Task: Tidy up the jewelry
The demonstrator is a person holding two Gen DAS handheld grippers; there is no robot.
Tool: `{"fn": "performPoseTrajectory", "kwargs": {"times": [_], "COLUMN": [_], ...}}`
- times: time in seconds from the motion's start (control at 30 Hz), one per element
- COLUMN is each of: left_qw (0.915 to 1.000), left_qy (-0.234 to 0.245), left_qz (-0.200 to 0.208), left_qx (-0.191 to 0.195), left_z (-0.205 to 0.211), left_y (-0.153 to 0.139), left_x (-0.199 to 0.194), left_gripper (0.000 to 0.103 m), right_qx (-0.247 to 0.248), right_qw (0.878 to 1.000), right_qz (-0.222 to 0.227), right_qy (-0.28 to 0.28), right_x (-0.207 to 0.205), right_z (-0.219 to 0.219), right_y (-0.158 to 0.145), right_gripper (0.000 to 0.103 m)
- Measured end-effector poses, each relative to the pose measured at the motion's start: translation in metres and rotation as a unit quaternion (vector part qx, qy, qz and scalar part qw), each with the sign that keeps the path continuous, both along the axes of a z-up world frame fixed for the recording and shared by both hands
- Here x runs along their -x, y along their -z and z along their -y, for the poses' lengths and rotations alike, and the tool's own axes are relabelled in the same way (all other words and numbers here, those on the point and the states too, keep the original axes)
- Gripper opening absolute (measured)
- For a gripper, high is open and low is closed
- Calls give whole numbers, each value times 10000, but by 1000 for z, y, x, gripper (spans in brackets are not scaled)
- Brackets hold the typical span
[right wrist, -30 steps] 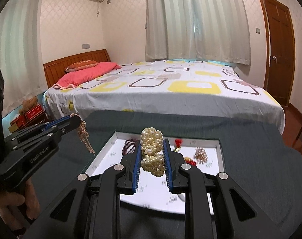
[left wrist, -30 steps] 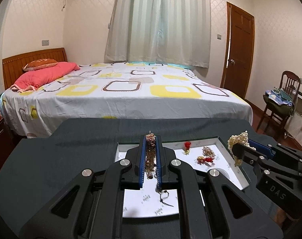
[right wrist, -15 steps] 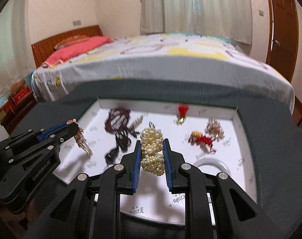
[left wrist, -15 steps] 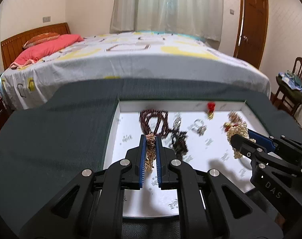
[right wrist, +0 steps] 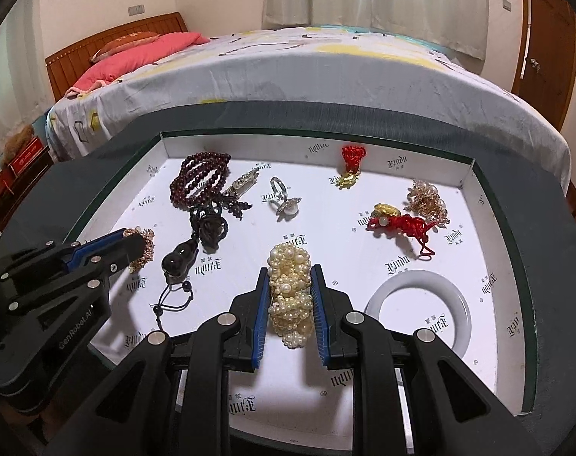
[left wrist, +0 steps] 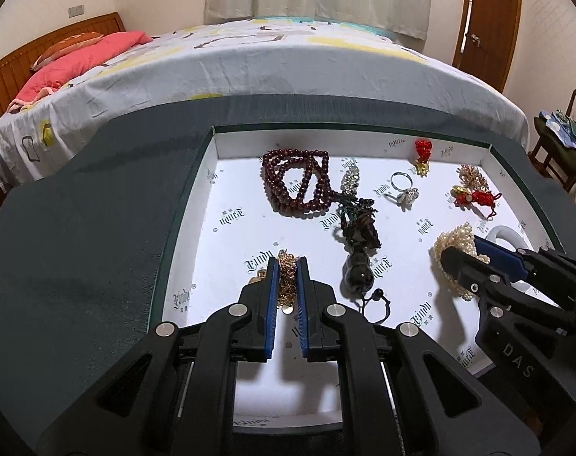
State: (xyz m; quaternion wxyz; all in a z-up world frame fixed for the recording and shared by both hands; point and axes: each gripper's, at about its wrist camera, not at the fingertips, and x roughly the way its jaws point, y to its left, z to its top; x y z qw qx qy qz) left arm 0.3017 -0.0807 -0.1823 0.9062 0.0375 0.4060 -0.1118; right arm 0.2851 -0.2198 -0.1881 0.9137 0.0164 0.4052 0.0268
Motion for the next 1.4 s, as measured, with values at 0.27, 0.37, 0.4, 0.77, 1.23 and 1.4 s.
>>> {"fn": "performPoseTrajectory", "kwargs": {"times": [0.27, 0.37, 0.4, 0.77, 1.23, 1.4], "left_qw": [9999, 9999, 10000, 10000, 9977, 9962], "left_qy": [-31, -45, -28, -20, -209, -222], "left_qz": [-91, -87, -82, -11, 648, 835], "left_qx": [-39, -20, -8, 28, 62, 114], "left_z": [0, 0, 0, 2, -8, -13], "left_y": [3, 2, 2, -7, -57, -75], "left_x": [-1, -1, 0, 8, 78, 106], "left_gripper": [23, 33, 36, 62, 89, 91], "right_qx": [16, 10, 10, -21, 30, -13], "right_qw": [10000, 10000, 10000, 9999, 9981, 9974], "right_qz": [-91, -95, -95, 87, 425, 491], "right_qy": [-25, -19, -17, 90, 440, 533], "right_x": [-2, -1, -1, 6, 65, 91], "right_z": [-2, -1, -1, 5, 25, 31], "right_y": [2, 2, 2, -10, -43, -51], "right_gripper": [24, 25, 34, 51, 77, 78]}}
